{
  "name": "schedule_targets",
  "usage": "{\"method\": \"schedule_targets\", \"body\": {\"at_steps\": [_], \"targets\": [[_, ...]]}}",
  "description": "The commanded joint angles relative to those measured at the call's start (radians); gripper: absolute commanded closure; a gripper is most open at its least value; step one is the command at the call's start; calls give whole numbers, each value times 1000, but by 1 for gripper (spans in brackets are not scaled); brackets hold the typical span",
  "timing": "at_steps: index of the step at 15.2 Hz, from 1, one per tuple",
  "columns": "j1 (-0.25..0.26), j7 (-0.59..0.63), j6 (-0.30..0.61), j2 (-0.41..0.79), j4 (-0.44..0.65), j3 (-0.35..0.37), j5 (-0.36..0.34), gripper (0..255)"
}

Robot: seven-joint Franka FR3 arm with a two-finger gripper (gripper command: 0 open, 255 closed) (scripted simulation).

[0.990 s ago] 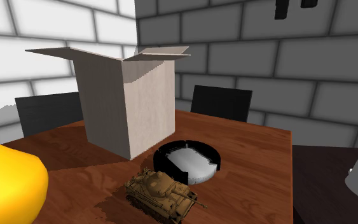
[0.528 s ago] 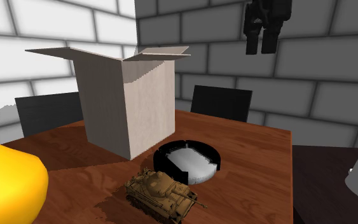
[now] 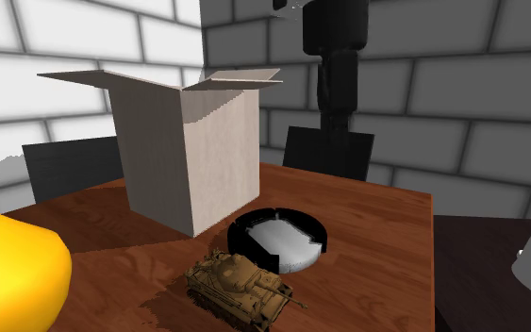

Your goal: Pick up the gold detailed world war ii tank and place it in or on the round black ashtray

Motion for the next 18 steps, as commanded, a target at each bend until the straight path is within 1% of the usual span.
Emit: {"method": "schedule_targets", "body": {"at_steps": [1, 7, 13, 18], "targets": [[0, 10, 50, 77, 23, 5, 0, 0], [6, 45, 171, 314, 122, 19, -7, 0], [18, 78, 250, 554, 267, 21, -22, 0], [22, 81, 300, 595, 257, 20, -25, 0]]}}
